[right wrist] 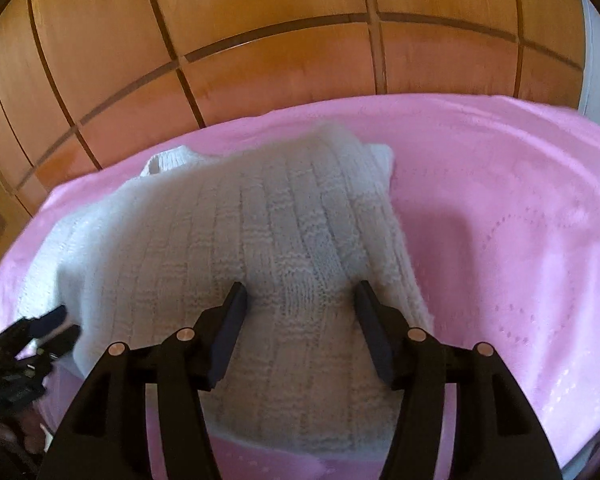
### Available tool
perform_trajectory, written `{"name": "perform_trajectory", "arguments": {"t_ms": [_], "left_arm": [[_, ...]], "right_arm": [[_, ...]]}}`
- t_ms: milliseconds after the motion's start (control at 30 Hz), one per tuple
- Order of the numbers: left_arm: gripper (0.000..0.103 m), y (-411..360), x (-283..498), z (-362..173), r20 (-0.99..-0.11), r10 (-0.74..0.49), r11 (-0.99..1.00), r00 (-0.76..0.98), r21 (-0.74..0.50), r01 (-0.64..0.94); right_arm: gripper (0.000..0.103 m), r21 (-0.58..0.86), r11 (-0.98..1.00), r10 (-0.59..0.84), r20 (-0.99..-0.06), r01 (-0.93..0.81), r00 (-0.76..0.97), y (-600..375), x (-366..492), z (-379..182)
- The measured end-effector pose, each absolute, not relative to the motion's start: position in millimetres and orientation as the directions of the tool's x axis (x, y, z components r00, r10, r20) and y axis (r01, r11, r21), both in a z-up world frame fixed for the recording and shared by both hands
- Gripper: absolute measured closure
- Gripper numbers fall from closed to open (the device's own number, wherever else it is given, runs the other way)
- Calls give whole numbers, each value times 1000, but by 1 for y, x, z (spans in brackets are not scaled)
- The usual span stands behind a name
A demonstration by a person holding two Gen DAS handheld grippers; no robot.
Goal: Fold small clothes
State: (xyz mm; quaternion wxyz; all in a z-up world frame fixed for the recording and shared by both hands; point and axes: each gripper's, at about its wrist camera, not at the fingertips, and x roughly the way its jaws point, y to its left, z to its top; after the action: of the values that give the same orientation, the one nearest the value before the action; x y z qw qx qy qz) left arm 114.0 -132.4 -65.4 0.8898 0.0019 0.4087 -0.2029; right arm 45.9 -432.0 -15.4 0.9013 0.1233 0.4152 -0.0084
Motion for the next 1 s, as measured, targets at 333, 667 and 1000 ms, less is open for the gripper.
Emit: {"name": "perform_trajectory", "arguments": {"t_ms": [333, 667, 1000], "left_arm": [[37, -85, 88, -32, -688, -190, 980, 701, -90, 177], [37, -50, 75, -39, -700, -102, 995, 707, -76, 67], [37, -9, 80, -46, -722, -17, 998, 692, -59, -36]], "right_arm": [[33, 188, 982, 137, -692, -6, 709, -369, 13, 22], [32, 140, 988, 147, -743, -63, 653, -324, 24, -5], [27, 163, 986, 138, -751, -21, 645, -330, 27, -27]]}}
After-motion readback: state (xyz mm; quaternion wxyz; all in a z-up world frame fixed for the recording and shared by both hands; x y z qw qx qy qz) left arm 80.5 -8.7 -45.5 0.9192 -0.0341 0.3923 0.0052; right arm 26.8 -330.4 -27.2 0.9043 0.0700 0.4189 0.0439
